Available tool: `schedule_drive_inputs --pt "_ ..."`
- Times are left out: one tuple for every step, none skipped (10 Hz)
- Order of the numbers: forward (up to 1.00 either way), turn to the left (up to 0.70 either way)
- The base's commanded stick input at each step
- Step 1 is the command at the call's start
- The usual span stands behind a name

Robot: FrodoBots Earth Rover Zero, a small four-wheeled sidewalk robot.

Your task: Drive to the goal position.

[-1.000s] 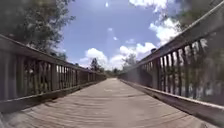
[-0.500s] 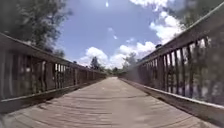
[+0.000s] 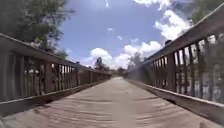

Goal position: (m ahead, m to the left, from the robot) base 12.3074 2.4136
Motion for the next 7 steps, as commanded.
schedule_drive_inputs --pt "0.45 0.0" --pt "0.45 0.0" --pt "0.45 0.0" --pt "0.45 0.0" --pt "0.45 0.0" --pt "0.45 0.0" --pt "0.45 0.0"
